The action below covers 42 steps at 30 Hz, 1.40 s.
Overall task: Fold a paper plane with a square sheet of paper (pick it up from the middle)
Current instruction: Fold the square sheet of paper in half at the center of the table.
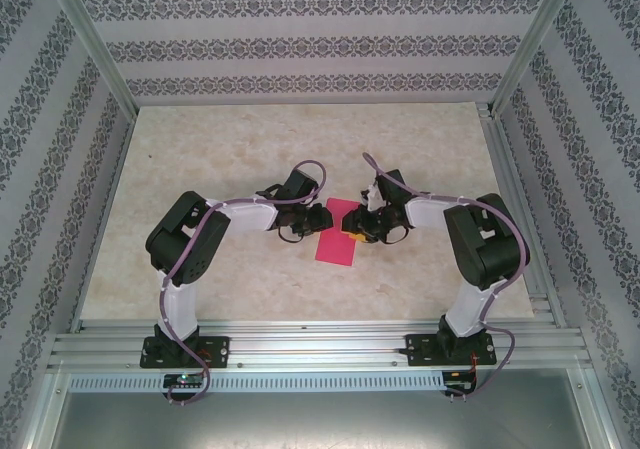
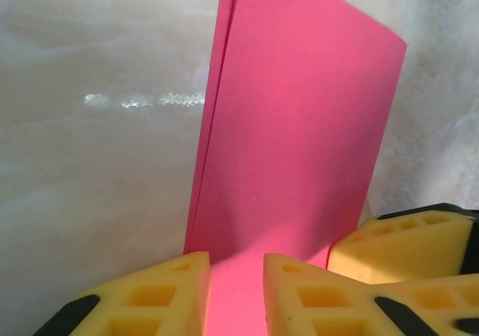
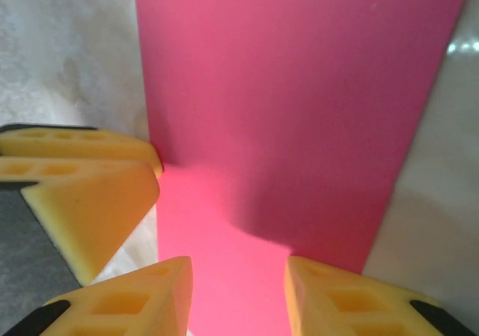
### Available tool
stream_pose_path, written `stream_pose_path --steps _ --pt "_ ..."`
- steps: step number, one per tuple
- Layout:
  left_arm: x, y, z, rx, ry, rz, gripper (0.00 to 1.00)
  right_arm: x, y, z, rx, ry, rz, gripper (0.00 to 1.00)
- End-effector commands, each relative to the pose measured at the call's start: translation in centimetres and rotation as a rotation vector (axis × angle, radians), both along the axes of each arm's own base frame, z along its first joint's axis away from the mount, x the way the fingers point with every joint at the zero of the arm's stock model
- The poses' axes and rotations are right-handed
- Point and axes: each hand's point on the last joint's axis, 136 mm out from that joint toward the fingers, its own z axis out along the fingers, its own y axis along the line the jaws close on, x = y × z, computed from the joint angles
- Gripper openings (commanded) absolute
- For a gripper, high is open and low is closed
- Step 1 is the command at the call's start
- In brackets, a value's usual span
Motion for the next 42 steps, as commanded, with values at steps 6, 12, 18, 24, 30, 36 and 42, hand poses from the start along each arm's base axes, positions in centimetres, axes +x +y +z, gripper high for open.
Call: stream_pose_path --steps 6,12,18,24,30,36,42 --pt "-1.1 -0.1 -1.7 0.03 0.024 -0.026 0.27 -1.8 0.2 1.9 0.018 -0.039 0.027 0.4" --pt "-1.0 -0.2 -1.7 0.026 0.021 -0.024 0.27 -4.6 1.5 1.9 0.09 -0.014 0.068 0.41" --pt "-0.8 -0.6 -1.6 0.014 0.022 -0.028 0.27 -6.5 0.2 -2.7 0.004 0.073 0.03 0.4" --pt "-1.0 -0.4 -1.8 0.024 0.027 -0.029 0.27 -6.9 0.8 0.2 0.056 0.03 0.055 0.4" --pt "-1.0 -0.4 -1.8 0.024 0.026 -0.029 0.27 -7.7 1.8 0.4 0.08 0.023 0.08 0.42" --pt "-0.9 -0.5 -1.7 0.021 0.027 -0.032 0.27 -9.4 0.8 -3.6 0.025 0.122 0.057 0.4" --pt "-1.1 -0.5 -1.8 0.024 0.03 -0.032 0.27 -8.6 1.5 0.2 0.069 0.036 0.065 0.41"
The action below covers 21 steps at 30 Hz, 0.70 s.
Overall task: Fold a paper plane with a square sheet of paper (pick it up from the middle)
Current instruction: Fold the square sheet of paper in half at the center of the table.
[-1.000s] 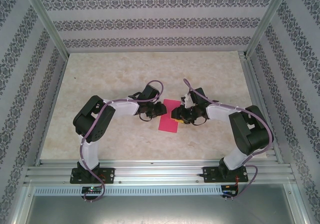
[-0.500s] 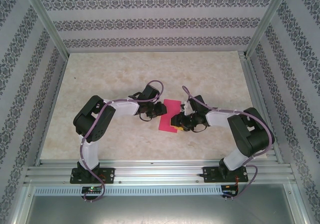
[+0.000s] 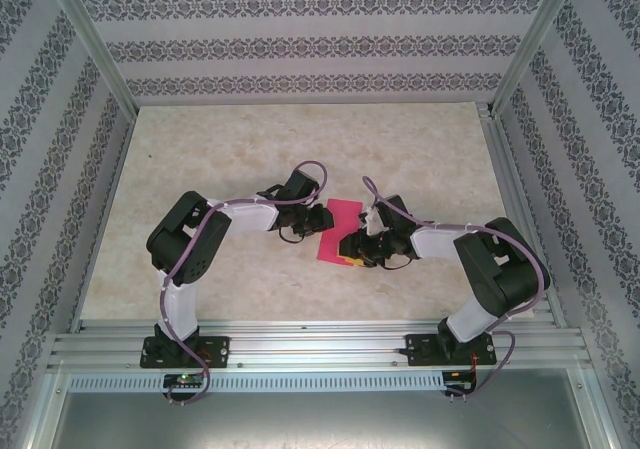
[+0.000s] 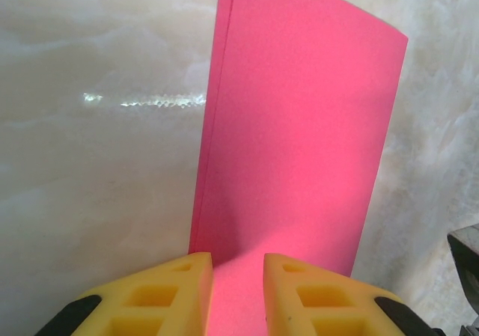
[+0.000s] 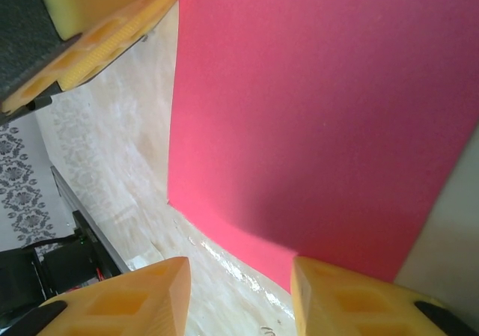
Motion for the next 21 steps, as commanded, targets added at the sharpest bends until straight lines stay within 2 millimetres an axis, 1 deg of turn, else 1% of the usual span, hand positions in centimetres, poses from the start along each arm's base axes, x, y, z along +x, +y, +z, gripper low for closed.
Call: stream_pose_path --steps 1,2,6,8,9,11,13,15,18,19,21 --pt "-1.0 -0.2 -1.7 0.027 0.033 -0.026 0.27 -1.2 -0.3 -0.1 -0.024 0.022 -0.001 0.41" --pt "-1.0 -0.2 -1.7 0.027 0.033 -0.028 0.27 -1.2 -0.3 -0.3 -0.035 0.023 -0.001 0.41" --pt "-0.9 -0.3 -1.7 0.026 0.034 -0.029 0.27 -2.0 -0.8 -2.5 -0.093 0.081 0.024 0.4" --pt "-0.9 -0.3 -1.7 0.029 0.032 -0.033 0.27 -2.0 -1.0 -2.5 -0.108 0.076 0.02 0.4" --pt "-0.9 -0.3 -1.6 0.029 0.031 -0.034 0.27 -1.5 -1.0 -1.9 -0.108 0.054 0.013 0.4" --pt "-1.0 -0.3 -1.6 0.03 0.031 -0.036 0.27 -0.2 -1.1 0.0 -0.089 0.017 -0.002 0.4" --pt "-1.0 -0.2 -1.6 0.032 0.029 -0.038 0.27 2.2 -1.7 2.6 -0.079 -0.052 -0.048 0.4" --pt "-1.0 -0.2 -1.6 0.033 0.031 -0.037 0.27 4.9 -2.8 4.7 -0.072 -0.114 -0.112 0.41" --pt "-1.1 -0.1 -1.7 0.034 0.03 -0.034 0.27 8.5 -4.3 6.1 -0.1 -0.168 -0.181 0.4" --pt "-1.1 -0.1 -1.8 0.034 0.031 -0.033 0.27 9.5 -4.5 6.1 -0.104 -0.177 -0.193 0.4" --pt "-1.1 -0.3 -1.6 0.029 0.031 -0.037 0.27 10.8 -4.0 5.7 -0.089 -0.163 -0.182 0.4"
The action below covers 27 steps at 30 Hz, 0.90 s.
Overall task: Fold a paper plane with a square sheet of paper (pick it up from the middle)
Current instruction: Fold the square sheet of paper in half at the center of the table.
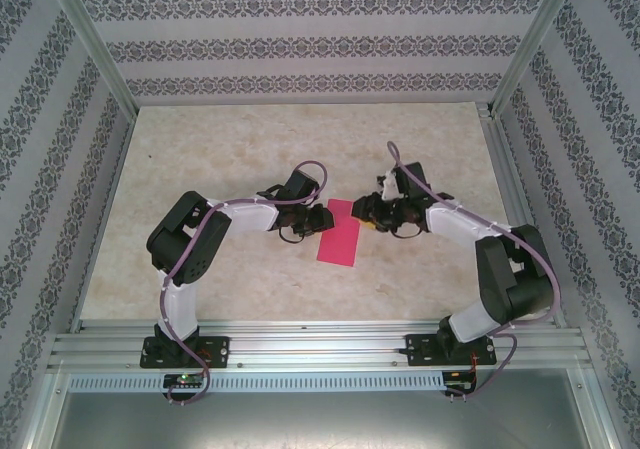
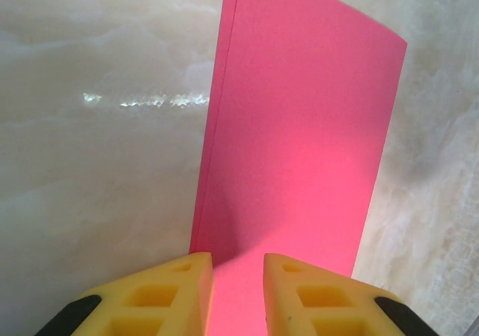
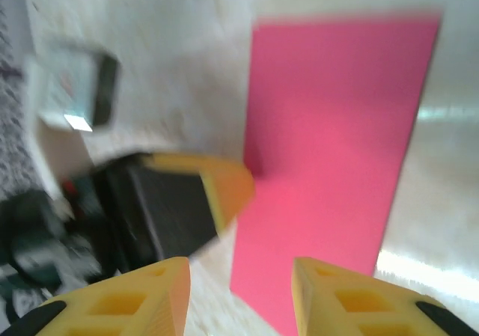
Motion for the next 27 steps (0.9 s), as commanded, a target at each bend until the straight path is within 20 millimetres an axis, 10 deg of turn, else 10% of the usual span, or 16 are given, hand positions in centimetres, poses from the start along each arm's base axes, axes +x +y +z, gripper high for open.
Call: stream_pose_path --steps 1,7,15,22,27 --pt "-1.1 -0.2 -1.6 0.032 0.031 -0.037 0.27 1.9 0.1 -1.4 -0.038 0.003 0.01 0.4" --pt "-1.1 -0.3 -1.5 0.032 0.028 -0.041 0.27 6.0 0.5 -3.4 -0.044 0.018 -0.005 0.39" --pt "-1.0 -0.2 -1.5 0.034 0.028 -0.038 0.27 5.8 0.1 -8.9 -0.083 0.127 -0.011 0.38" --pt "-1.1 -0.1 -1.6 0.04 0.031 -0.037 0.27 8.0 0.1 -4.0 -0.043 0.025 -0.02 0.39" --pt "-1.1 -0.1 -1.7 0.039 0.033 -0.037 0.27 8.9 -0.2 -4.8 -0.068 0.043 -0.014 0.39"
